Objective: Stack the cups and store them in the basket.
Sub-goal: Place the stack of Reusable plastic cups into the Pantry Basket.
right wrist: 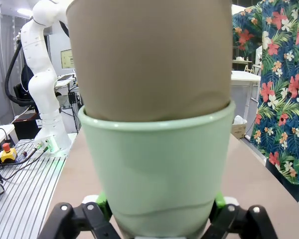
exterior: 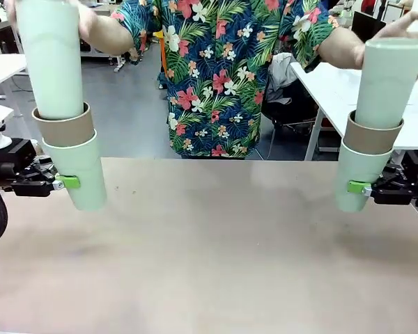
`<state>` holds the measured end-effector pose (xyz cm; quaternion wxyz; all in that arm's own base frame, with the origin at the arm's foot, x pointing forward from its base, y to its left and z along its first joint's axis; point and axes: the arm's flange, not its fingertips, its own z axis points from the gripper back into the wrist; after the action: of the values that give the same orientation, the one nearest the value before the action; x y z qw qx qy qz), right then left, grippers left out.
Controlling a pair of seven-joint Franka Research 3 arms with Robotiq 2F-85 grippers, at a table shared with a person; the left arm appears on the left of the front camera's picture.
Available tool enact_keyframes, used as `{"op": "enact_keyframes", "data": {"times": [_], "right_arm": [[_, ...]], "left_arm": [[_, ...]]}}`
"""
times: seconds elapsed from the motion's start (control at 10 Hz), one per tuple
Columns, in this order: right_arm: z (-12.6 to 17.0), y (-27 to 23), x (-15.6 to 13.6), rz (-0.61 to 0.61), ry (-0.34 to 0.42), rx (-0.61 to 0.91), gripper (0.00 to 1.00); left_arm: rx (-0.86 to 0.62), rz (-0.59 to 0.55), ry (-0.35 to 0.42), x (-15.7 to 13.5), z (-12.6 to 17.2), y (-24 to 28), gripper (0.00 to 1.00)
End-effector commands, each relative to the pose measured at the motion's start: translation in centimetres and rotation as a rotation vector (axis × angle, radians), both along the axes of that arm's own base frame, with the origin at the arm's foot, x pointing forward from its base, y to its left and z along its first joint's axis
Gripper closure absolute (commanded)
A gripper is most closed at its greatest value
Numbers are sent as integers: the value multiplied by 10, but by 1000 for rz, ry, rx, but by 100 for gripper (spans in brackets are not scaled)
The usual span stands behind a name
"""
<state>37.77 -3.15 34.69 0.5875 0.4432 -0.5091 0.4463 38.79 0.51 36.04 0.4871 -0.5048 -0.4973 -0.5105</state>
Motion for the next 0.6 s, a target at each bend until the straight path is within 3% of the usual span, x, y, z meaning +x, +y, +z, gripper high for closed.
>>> {"op": "enact_keyframes", "data": {"times": [0.0, 0.5], "right_arm": [[3, 0, 0, -3, -8, 4, 15], [3, 0, 0, -3, -8, 4, 15]], "left_arm": [[-4, -3, -6, -1, 2, -1, 13], [-4, -3, -6, -1, 2, -1, 13]]}}
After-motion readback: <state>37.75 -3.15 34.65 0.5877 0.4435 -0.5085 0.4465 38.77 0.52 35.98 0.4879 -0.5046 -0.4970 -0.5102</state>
